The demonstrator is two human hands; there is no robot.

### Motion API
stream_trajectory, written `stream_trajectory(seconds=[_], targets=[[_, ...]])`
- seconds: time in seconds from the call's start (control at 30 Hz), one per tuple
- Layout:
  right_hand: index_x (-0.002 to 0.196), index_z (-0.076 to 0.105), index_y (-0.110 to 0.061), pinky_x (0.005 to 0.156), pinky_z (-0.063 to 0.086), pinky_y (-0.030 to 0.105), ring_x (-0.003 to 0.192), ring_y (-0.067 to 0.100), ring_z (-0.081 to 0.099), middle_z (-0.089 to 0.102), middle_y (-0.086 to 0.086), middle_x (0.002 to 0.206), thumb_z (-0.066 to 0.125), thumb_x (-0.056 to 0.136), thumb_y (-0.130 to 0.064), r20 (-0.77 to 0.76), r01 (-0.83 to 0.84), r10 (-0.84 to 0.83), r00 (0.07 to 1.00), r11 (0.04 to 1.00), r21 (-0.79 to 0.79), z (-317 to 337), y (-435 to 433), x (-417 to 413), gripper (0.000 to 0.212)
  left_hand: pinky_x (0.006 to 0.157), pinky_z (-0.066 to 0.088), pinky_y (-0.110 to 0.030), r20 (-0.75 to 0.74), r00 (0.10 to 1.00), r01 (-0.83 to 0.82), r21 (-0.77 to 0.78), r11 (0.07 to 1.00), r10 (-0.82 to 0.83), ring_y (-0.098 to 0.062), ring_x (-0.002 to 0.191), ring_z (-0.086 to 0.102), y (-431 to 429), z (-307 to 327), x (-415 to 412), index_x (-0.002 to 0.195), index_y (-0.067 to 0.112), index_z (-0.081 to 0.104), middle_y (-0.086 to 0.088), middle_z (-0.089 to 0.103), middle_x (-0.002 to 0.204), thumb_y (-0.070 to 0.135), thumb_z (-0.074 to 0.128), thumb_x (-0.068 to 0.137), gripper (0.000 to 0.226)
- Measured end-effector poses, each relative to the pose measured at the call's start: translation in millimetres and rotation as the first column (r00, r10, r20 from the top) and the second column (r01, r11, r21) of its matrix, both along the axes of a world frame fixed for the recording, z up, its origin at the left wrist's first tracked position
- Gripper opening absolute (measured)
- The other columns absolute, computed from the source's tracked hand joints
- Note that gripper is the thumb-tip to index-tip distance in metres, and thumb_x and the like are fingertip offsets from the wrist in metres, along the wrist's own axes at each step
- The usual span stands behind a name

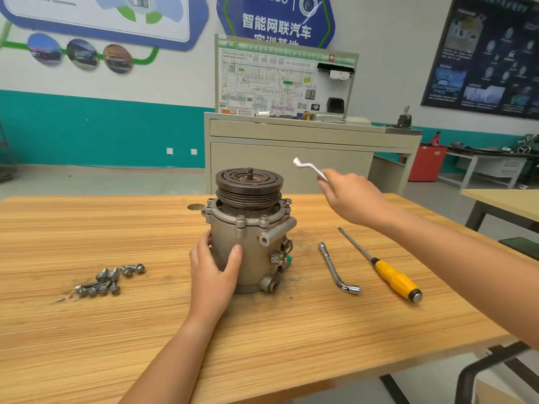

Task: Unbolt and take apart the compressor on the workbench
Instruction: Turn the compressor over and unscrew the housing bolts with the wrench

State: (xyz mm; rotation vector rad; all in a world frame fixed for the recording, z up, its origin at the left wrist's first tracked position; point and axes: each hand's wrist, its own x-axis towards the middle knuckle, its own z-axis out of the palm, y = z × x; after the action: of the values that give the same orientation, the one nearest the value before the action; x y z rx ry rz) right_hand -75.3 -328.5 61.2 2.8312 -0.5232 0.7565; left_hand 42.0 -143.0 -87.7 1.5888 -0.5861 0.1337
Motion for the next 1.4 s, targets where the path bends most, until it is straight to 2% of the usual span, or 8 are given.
stream_trajectory(seconds=[0.17, 0.3, 0.5, 0.83, 1.0, 1.17, 1.3, 1.4], targets=[[0.109, 0.051, -0.014, 0.05, 0.028, 0.029, 0.062, 0.018, 0.042, 0.054, 0.002, 0.078, 0.032, 0.1, -0.024, -0.209, 0.101, -0.126, 0.97, 0.987, -0.126, -2.1, 19.1, -13.2, 0.023, 0.099, 0.026, -0.023, -0.005, 1.0, 0.0, 0.0, 1.0, 0.0, -0.005, 0.115, 0.033, -0.7, 0.9, -0.3, 0.142, 0.021, 0.032, 0.006, 0.031, 0.125, 0.034, 0.059, 0.089, 0.061], [0.11, 0.051, -0.014, 0.042, 0.023, 0.024, 0.055, 0.013, 0.036, 0.033, -0.004, 0.061, 0.038, 0.097, -0.016, -0.304, 0.126, -0.204, 0.931, 0.959, -0.256, 1.6, 30.7, -10.9, 0.018, 0.099, 0.027, -0.023, -0.009, 1.0, 0.001, 0.002, 1.0, -0.001, -0.005, 0.115, 0.033, -0.4, 0.8, -0.4, 0.142, 0.021, 0.032, 0.006, 0.031, 0.126, 0.034, 0.059, 0.089, 0.061], [0.108, 0.052, -0.009, 0.038, 0.021, 0.026, 0.048, 0.015, 0.029, 0.029, -0.001, 0.059, 0.044, 0.089, -0.003, -0.398, 0.089, -0.285, 0.872, 0.892, -0.444, 12.4, 52.3, -3.7, 0.022, 0.1, 0.027, -0.025, -0.006, 1.0, 0.004, -0.003, 1.0, -0.004, -0.008, 0.12, 0.034, -1.0, 0.8, -0.4, 0.141, 0.02, 0.033, 0.001, 0.033, 0.134, 0.033, 0.059, 0.088, 0.061], [0.105, 0.054, -0.011, 0.043, 0.03, 0.025, 0.059, 0.016, 0.041, 0.035, -0.002, 0.062, 0.039, 0.093, -0.015, -0.458, 0.051, -0.274, 0.846, 0.896, -0.441, 16.4, 51.0, -2.2, 0.02, 0.104, 0.03, -0.029, -0.017, 1.0, 0.002, 0.004, 1.0, -0.002, -0.013, 0.125, 0.037, -0.3, 0.1, -0.5, 0.142, 0.02, 0.033, 0.0, 0.034, 0.136, 0.035, 0.059, 0.088, 0.062], [0.101, 0.056, -0.01, 0.041, 0.027, 0.024, 0.05, 0.013, 0.037, 0.038, -0.001, 0.06, 0.037, 0.093, -0.01, -0.501, -0.013, -0.306, 0.81, 0.844, -0.536, 24.5, 38.1, 1.0, 0.02, 0.101, 0.027, -0.024, -0.002, 1.0, -0.007, 0.0, 1.0, 0.007, -0.007, 0.118, 0.035, -0.8, 0.6, -0.3, 0.141, 0.02, 0.033, 0.005, 0.033, 0.129, 0.032, 0.06, 0.088, 0.06], [0.109, 0.052, -0.01, 0.047, 0.03, 0.025, 0.057, 0.016, 0.044, 0.048, 0.0, 0.069, 0.04, 0.091, -0.002, -0.432, -0.006, -0.279, 0.857, 0.835, -0.55, 23.0, 11.5, 19.5, 0.023, 0.099, 0.027, -0.023, -0.013, 1.0, -0.003, 0.001, 1.0, 0.003, -0.004, 0.116, 0.034, -0.8, 1.4, -1.9, 0.141, 0.021, 0.033, 0.009, 0.031, 0.125, 0.033, 0.059, 0.088, 0.06], [0.107, 0.051, -0.01, 0.086, 0.037, 0.031, 0.089, 0.026, 0.059, 0.065, 0.006, 0.098, 0.04, 0.09, 0.002, -0.28, -0.015, -0.116, 0.953, 0.905, -0.425, -1.3, -7.7, 52.0, 0.025, 0.1, 0.028, -0.023, -0.013, 1.0, -0.005, 0.004, 1.0, 0.005, -0.005, 0.117, 0.035, -0.4, 0.9, -1.7, 0.14, 0.021, 0.033, 0.01, 0.032, 0.126, 0.034, 0.059, 0.087, 0.061], [0.11, 0.055, -0.01, 0.084, 0.04, 0.029, 0.095, 0.026, 0.056, 0.065, 0.006, 0.106, 0.038, 0.09, 0.002, -0.167, -0.061, 0.004, 0.986, 0.937, -0.343, -13.9, -14.4, 68.0, 0.028, 0.101, 0.03, -0.025, -0.016, 1.0, -0.002, 0.008, 1.0, 0.003, -0.005, 0.119, 0.036, -0.3, 1.3, -2.1, 0.14, 0.022, 0.033, 0.011, 0.032, 0.126, 0.037, 0.058, 0.085, 0.063]])
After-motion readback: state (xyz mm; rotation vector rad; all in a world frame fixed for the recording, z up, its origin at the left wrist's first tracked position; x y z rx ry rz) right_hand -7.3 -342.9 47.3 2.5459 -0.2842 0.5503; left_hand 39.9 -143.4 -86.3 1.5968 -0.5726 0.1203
